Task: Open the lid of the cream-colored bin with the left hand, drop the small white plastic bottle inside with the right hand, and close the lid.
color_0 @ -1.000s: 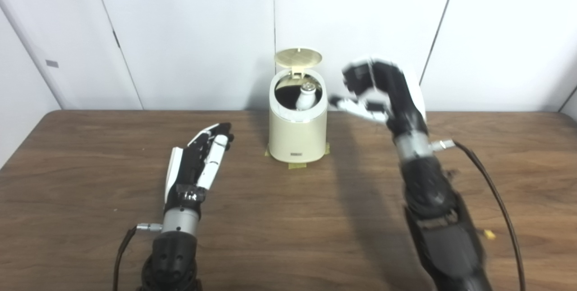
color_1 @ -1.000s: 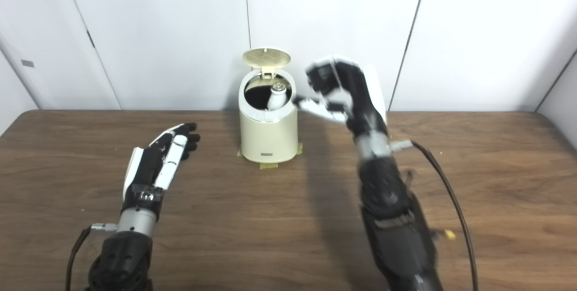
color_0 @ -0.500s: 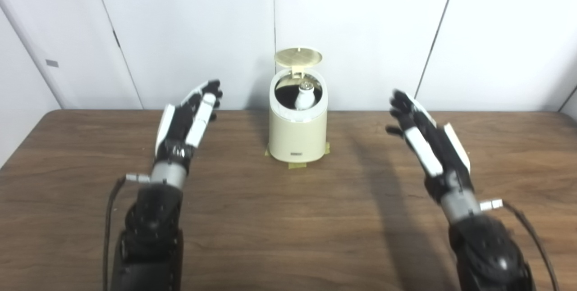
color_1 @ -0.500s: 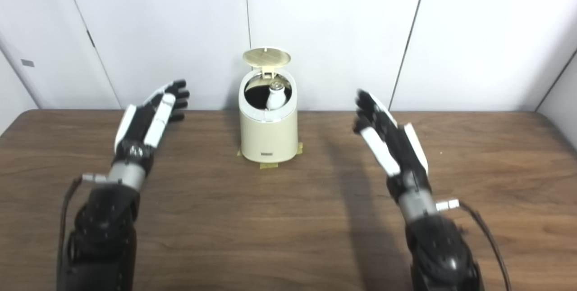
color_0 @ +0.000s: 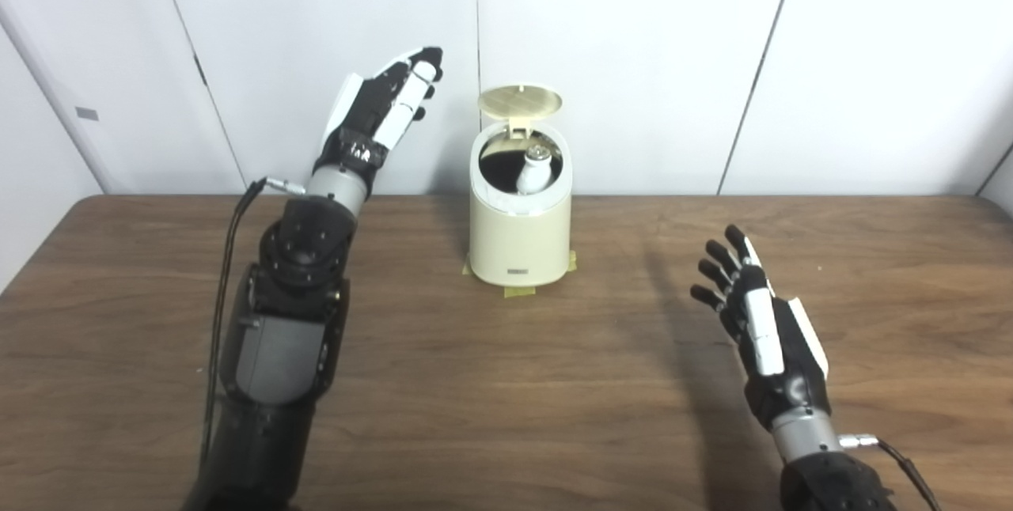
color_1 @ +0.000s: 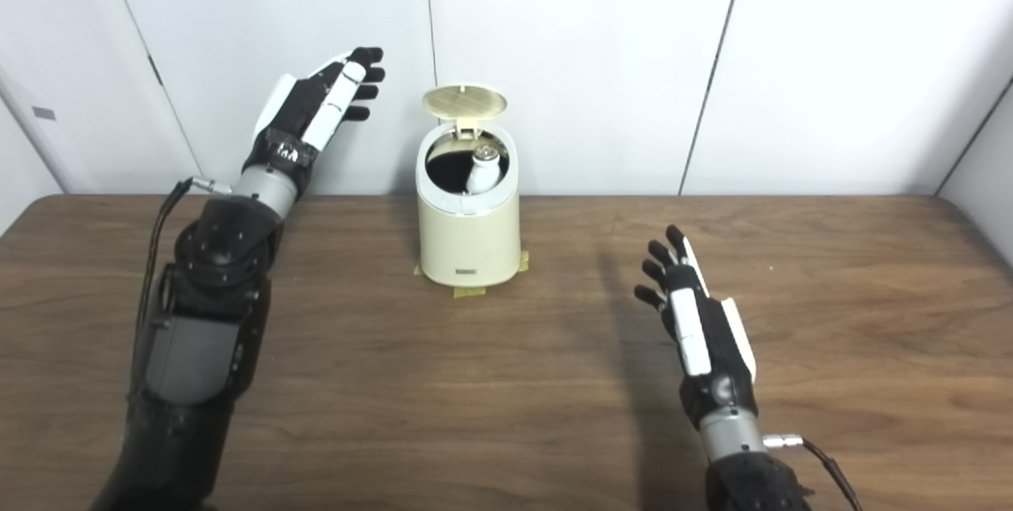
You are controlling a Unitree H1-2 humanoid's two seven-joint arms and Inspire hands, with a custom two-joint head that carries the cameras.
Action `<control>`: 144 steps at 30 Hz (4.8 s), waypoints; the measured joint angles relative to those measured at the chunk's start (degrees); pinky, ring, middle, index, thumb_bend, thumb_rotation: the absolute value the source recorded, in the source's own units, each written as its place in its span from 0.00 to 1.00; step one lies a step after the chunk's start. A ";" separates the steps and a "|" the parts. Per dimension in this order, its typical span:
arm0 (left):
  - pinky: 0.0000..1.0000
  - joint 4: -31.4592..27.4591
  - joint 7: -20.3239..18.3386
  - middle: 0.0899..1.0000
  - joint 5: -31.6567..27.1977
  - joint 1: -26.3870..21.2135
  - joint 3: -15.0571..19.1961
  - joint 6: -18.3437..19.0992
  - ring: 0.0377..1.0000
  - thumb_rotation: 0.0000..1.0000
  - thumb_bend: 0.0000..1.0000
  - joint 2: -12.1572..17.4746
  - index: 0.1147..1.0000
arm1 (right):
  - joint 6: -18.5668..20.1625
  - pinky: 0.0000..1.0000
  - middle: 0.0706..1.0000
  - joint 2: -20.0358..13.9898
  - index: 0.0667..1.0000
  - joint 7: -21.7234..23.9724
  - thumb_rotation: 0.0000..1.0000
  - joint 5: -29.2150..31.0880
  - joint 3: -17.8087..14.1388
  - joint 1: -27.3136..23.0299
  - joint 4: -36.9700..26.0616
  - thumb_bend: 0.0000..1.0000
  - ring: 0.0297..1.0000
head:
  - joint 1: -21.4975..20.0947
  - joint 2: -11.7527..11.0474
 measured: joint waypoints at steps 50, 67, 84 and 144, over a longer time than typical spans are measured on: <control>0.77 6.64 -8.49 0.81 19.93 -10.21 -22.69 -13.36 0.82 1.00 0.53 6.63 0.72 | -2.22 0.73 0.87 3.10 0.95 -2.68 1.00 -3.72 3.09 1.88 2.75 0.56 0.85 | -0.88 -0.26; 0.73 6.23 -12.70 0.74 20.86 -7.57 -22.77 -14.06 0.76 1.00 0.46 7.12 0.72 | -2.31 0.72 0.85 1.50 0.93 -3.43 1.00 -6.32 2.52 1.88 3.24 0.51 0.82 | -0.97 0.70; 0.76 1.98 -14.68 0.83 26.68 -3.43 -24.00 -13.45 0.83 1.00 0.53 7.77 0.79 | -0.85 0.71 0.85 0.96 0.93 -3.24 1.00 -8.35 2.97 1.88 2.97 0.52 0.82 | -0.79 1.32; 0.80 0.52 -17.48 0.82 34.04 -3.71 -30.15 -13.17 0.84 1.00 0.58 9.50 0.80 | -0.38 0.71 0.85 1.10 0.94 -3.09 1.00 -9.60 3.78 3.08 1.21 0.49 0.82 | -0.97 2.90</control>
